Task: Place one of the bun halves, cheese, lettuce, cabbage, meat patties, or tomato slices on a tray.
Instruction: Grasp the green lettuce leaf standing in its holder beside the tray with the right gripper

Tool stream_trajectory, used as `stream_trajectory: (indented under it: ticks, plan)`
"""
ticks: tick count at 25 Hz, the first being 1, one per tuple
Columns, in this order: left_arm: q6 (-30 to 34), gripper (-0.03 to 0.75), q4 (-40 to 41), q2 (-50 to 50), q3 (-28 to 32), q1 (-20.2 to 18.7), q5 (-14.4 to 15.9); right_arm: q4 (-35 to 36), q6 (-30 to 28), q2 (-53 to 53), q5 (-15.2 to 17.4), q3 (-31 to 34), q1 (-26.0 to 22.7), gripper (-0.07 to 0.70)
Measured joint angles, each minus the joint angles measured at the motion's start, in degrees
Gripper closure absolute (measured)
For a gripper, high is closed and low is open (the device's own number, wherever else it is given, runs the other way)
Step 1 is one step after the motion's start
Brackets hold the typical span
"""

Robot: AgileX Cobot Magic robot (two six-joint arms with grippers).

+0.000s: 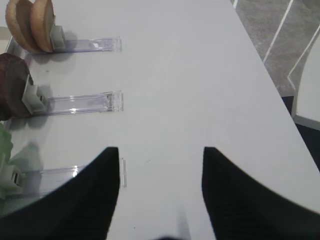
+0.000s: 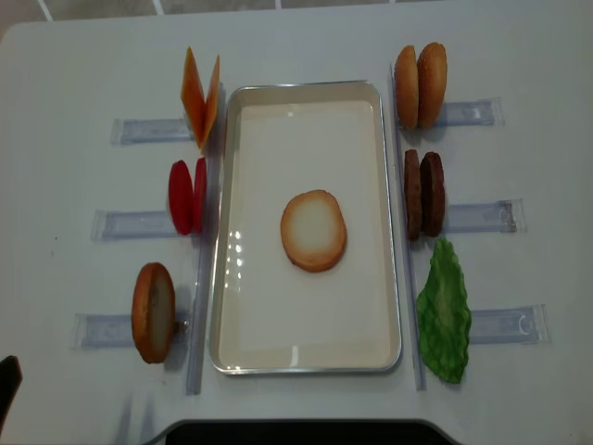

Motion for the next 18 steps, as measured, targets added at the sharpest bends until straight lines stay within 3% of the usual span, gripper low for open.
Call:
stream_trajectory:
  ticks: [18]
  plan:
    - [0.00, 0.486, 0.00, 0.00, 0.00, 0.00, 0.00, 0.00, 0.00, 0.00, 0.00, 0.00, 0.00, 0.272]
